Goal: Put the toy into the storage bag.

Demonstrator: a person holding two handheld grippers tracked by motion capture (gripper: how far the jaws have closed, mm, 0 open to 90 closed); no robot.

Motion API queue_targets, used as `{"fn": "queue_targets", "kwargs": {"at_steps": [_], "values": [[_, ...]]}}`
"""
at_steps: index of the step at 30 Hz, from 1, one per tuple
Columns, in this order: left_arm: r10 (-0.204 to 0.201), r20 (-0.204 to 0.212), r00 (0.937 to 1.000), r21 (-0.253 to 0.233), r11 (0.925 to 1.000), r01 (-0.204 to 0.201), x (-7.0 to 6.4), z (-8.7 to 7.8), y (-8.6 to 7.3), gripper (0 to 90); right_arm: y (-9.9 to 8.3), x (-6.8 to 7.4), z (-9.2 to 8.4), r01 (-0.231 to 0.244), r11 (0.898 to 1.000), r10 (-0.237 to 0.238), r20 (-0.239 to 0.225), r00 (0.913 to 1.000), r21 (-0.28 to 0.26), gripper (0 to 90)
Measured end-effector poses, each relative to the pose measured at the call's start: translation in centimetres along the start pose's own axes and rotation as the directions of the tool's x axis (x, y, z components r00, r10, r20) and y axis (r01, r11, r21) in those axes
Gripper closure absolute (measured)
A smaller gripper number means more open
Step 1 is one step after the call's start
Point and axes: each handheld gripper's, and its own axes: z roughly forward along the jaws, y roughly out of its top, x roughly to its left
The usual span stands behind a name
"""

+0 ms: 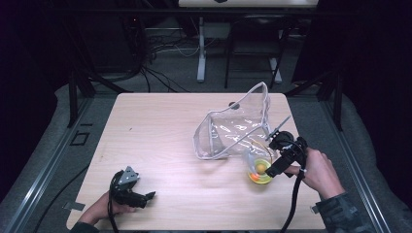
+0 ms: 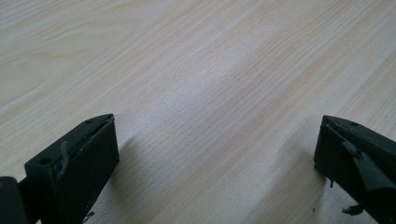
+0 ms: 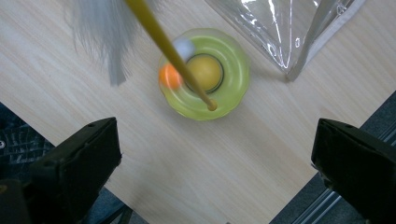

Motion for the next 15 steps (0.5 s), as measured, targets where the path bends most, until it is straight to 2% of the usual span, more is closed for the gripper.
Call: {"fn": "queue_targets", "kwargs": {"at_steps": [3,4,8,10,11,13,15], "values": [[0.001,0.001,1.0000,0.000,1.0000,-0.001,0.01,0.00,0.00,0.0,0.21,0.10,-0.14,0.000,1.000,0.000,0.003,1.0000,-0.005,1.2],[0.001,0.001,1.0000,0.000,1.0000,-0.001,0.01,0.00,0.01,0.0,0.36,0.12,-0.13,0.013,1.000,-0.013,0.018,0.9998,0.003,1.2],[-0.001,0.003,1.0000,-0.001,1.0000,0.001,0.00,0.03,0.01,0.0,0.64,0.14,-0.15,0.028,1.000,-0.028,0.009,0.9996,0.000,2.0],[-0.001,0.003,1.0000,-0.001,1.0000,0.001,0.00,0.03,0.01,0.0,0.70,0.15,-0.20,0.027,1.000,-0.027,0.000,0.9996,0.002,3.0],[0.000,0.000,1.0000,-0.001,1.0000,0.000,-0.01,0.01,0.01,0.0,0.74,0.03,-0.29,0.027,1.000,-0.027,-0.004,0.9996,-0.002,6.2],[0.000,-0.001,1.0000,0.000,1.0000,0.000,-0.03,-0.01,0.00,0.0,0.76,-0.04,-0.33,0.027,1.000,-0.027,-0.004,0.9996,0.001,5.9],[0.000,-0.003,1.0000,0.000,1.0000,0.000,-0.04,-0.01,-0.01,0.0,0.75,-0.13,-0.50,0.012,1.000,-0.013,-0.018,0.9998,-0.013,9.0]]}}
